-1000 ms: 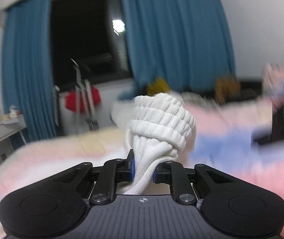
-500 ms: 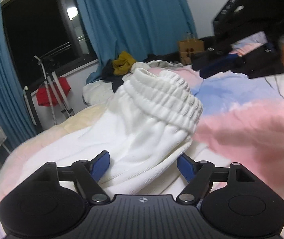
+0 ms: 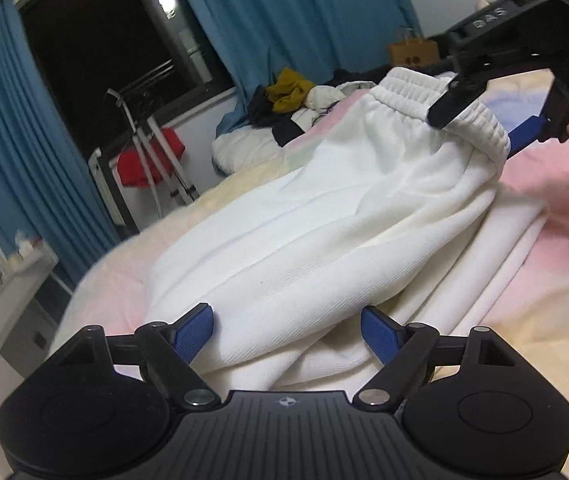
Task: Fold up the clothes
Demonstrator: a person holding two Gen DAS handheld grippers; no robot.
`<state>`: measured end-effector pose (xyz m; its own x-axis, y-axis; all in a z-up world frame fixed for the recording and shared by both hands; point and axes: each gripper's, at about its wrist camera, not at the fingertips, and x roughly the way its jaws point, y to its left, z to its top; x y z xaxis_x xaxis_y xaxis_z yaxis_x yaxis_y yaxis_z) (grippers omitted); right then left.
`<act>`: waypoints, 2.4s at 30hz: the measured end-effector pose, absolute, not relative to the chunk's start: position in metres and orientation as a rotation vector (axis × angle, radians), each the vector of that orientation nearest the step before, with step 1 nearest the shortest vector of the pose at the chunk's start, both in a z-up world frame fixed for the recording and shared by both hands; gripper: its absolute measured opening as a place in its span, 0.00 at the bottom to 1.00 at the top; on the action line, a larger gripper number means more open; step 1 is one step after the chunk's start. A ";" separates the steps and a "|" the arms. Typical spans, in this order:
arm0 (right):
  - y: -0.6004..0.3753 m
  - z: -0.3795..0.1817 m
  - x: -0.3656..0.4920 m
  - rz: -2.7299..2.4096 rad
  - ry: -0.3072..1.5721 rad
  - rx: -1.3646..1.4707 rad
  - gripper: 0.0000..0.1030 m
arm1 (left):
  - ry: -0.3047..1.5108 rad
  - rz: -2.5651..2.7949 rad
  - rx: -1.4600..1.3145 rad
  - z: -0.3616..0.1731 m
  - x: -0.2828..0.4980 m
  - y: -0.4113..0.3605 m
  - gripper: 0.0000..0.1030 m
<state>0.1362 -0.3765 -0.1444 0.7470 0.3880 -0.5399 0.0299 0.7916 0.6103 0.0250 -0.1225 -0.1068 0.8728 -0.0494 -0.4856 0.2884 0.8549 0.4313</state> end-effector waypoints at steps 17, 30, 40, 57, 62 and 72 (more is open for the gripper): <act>-0.366 -0.129 0.119 0.149 0.501 0.577 0.42 | 0.442 -0.238 0.361 -0.081 0.004 -0.112 0.11; -0.400 -0.178 0.131 0.080 0.662 0.748 0.46 | 0.511 -0.352 0.231 -0.081 -0.002 -0.094 0.33; -0.379 -0.190 0.135 0.161 0.800 0.694 0.78 | 0.501 -0.362 -0.325 -0.050 0.005 -0.007 0.86; -0.377 -0.182 0.151 0.288 0.663 0.834 0.89 | 0.759 -0.127 -0.645 -0.099 0.048 0.073 0.86; -0.377 -0.201 0.157 0.216 0.725 0.834 0.66 | 0.776 -0.105 -0.632 -0.105 0.040 0.077 0.88; -0.364 -0.178 0.143 0.199 0.653 0.719 0.42 | 0.823 -0.155 -0.754 -0.133 0.058 0.089 0.87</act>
<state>0.1434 -0.3636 -0.1778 0.7855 0.3841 -0.4853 0.0483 0.7437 0.6668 0.0578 0.0887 -0.1334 0.6850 -0.4027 -0.6071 -0.1549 0.7337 -0.6615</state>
